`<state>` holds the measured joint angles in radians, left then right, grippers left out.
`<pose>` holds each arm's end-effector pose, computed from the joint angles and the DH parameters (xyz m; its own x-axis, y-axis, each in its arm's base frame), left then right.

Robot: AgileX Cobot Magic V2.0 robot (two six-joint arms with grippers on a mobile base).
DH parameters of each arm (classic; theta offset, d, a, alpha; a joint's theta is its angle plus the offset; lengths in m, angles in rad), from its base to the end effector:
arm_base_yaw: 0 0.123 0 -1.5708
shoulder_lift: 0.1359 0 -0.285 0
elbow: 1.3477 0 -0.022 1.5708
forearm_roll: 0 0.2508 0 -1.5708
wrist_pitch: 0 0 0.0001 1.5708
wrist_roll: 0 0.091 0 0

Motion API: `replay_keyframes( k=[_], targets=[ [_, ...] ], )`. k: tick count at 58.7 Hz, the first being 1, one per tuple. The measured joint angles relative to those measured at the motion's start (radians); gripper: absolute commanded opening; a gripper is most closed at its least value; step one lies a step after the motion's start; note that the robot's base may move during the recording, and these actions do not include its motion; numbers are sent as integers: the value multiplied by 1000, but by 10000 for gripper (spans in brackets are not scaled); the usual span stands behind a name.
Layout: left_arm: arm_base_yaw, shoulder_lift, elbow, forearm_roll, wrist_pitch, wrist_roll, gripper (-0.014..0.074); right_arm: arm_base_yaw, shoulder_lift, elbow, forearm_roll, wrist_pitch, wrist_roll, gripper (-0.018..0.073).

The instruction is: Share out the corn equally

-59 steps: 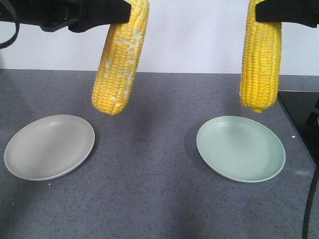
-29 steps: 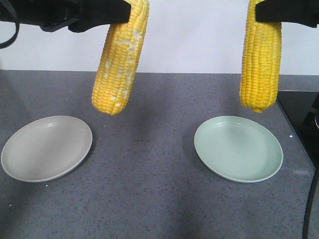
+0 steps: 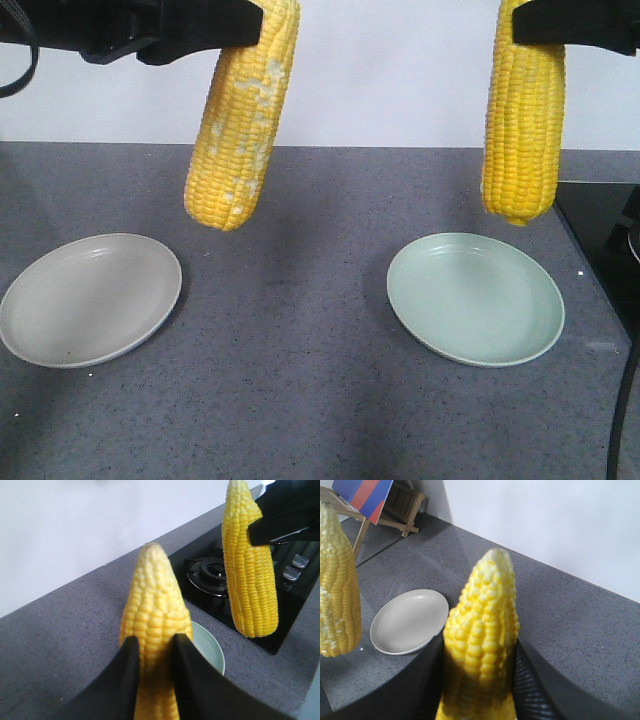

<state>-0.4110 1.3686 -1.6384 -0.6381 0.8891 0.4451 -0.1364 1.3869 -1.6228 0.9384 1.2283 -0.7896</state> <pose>0.2416 -0.1513 0.4824 -0.3707 0.1692 -0.9132 0.7438 0.6429 -0.1827 0.2691 0.0329 0.4698 -0.4301 -0.1721 -0.8862 -0.6799 0.7076 0.1925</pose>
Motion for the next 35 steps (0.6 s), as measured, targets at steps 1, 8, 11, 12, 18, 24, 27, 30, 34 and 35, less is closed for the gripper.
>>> replay_keyframes(
  k=[1, 8, 11, 12, 18, 24, 27, 30, 34, 35],
  targets=[
    [0, 0, 0, 0, 0, 0, -6, 0, 0, 0, 0, 0, 0, -5],
    [0, 0, 0, 0, 0, 0, -6, 0, 0, 0, 0, 0, 0, -5],
    [0, 0, 0, 0, 0, 0, -6, 0, 0, 0, 0, 0, 0, -5],
    [0, 0, 0, 0, 0, 0, -6, 0, 0, 0, 0, 0, 0, -5],
    [0, 0, 0, 0, 0, 0, -6, 0, 0, 0, 0, 0, 0, -5],
    [0, 0, 0, 0, 0, 0, -6, 0, 0, 0, 0, 0, 0, -5],
    [0, 0, 0, 0, 0, 0, -6, 0, 0, 0, 0, 0, 0, -5],
    [0, 0, 0, 0, 0, 0, -6, 0, 0, 0, 0, 0, 0, -5],
    [0, 0, 0, 0, 0, 0, -6, 0, 0, 0, 0, 0, 0, -5],
    [0, 0, 0, 0, 0, 0, -6, 0, 0, 0, 0, 0, 0, -5]
  ],
)
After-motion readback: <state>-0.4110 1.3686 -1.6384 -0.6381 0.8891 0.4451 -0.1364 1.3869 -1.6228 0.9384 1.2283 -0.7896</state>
